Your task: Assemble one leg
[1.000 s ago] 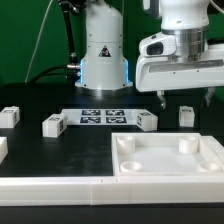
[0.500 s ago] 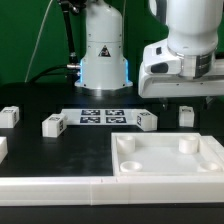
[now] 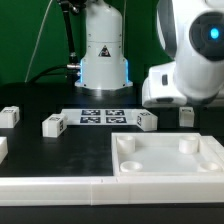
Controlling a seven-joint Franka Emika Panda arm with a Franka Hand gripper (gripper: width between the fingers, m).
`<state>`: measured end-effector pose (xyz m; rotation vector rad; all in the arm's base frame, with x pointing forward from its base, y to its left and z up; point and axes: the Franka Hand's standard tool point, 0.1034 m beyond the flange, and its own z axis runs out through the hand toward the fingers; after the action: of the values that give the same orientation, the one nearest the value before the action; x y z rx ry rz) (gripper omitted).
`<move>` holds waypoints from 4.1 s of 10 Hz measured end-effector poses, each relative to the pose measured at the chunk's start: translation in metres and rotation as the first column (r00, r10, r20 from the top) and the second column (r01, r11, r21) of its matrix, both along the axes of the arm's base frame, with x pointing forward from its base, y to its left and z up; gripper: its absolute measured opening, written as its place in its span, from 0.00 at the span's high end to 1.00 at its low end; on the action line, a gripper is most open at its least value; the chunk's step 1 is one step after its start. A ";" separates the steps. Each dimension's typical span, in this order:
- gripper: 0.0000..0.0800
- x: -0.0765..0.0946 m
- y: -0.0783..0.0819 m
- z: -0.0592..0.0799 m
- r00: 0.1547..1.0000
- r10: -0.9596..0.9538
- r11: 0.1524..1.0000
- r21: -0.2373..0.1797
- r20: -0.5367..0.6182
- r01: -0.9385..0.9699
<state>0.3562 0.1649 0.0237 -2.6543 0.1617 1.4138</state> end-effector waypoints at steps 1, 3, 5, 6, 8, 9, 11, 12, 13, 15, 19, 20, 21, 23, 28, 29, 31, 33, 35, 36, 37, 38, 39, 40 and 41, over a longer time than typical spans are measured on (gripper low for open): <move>0.19 -0.004 0.000 -0.004 0.999 0.003 1.000 0.002 -0.047 -0.003; 0.19 -0.017 0.001 -0.012 0.986 0.002 1.000 -0.022 -0.168 -0.006; 0.19 -0.022 0.004 -0.013 0.985 0.011 1.000 -0.025 -0.170 -0.016; 0.19 -0.024 0.005 -0.013 0.985 0.015 0.999 -0.027 -0.172 -0.020; 0.19 -0.026 0.008 -0.013 0.985 0.023 0.999 -0.028 -0.172 -0.028; 0.36 -0.025 0.009 -0.013 0.985 0.025 0.999 -0.027 -0.171 -0.030; 0.64 -0.025 0.009 -0.013 0.985 0.024 0.999 -0.027 -0.172 -0.029; 0.64 -0.026 0.009 -0.013 0.985 0.024 0.999 -0.027 -0.172 -0.029; 0.64 -0.026 0.009 -0.013 0.985 0.024 0.999 -0.027 -0.172 -0.029; 0.64 -0.026 0.009 -0.013 0.985 0.024 0.999 -0.027 -0.172 -0.029; 0.64 -0.012 0.000 0.013 0.989 0.024 1.000 -0.003 -0.143 -0.024; 0.64 -0.007 -0.003 0.030 0.991 0.023 1.000 -0.002 -0.135 -0.024; 0.64 -0.004 -0.005 0.043 0.991 0.024 1.000 -0.002 -0.129 -0.025; 0.64 -0.002 -0.006 0.052 0.994 0.026 1.000 -0.004 -0.111 -0.027; 0.64 0.013 -0.004 0.044 0.979 -0.001 0.999 -0.033 0.202 0.008; 0.64 0.019 -0.009 0.041 0.960 -0.006 1.000 -0.028 0.279 0.014; 0.64 0.028 -0.027 0.044 0.912 0.000 1.000 -0.011 0.411 0.005; 0.64 0.040 -0.051 0.059 0.828 -0.001 1.000 -0.016 0.560 0.011; 0.64 0.057 -0.062 0.075 0.740 -0.010 0.999 -0.026 0.672 0.037; 0.64 0.056 -0.062 0.072 0.665 0.002 0.998 -0.039 0.747 0.040; 0.64 0.052 -0.062 0.070 0.630 0.012 0.998 -0.046 0.777 0.038; 0.64 0.060 -0.063 0.071 0.537 0.018 0.998 -0.052 0.843 0.047; 0.64 0.061 -0.062 0.070 0.453 0.030 0.997 -0.058 0.891 0.047; 0.64 0.068 -0.057 0.066 0.387 0.059 0.998 -0.066 0.920 0.005; 0.64 0.075 -0.055 0.062 0.380 0.067 0.998 -0.068 0.922 -0.012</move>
Offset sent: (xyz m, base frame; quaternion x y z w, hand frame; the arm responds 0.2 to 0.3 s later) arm -0.0152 -0.0012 -0.0141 -0.0392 0.0130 0.0393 0.9984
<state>0.4313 0.1098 0.0855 -3.0252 -0.0026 -0.3041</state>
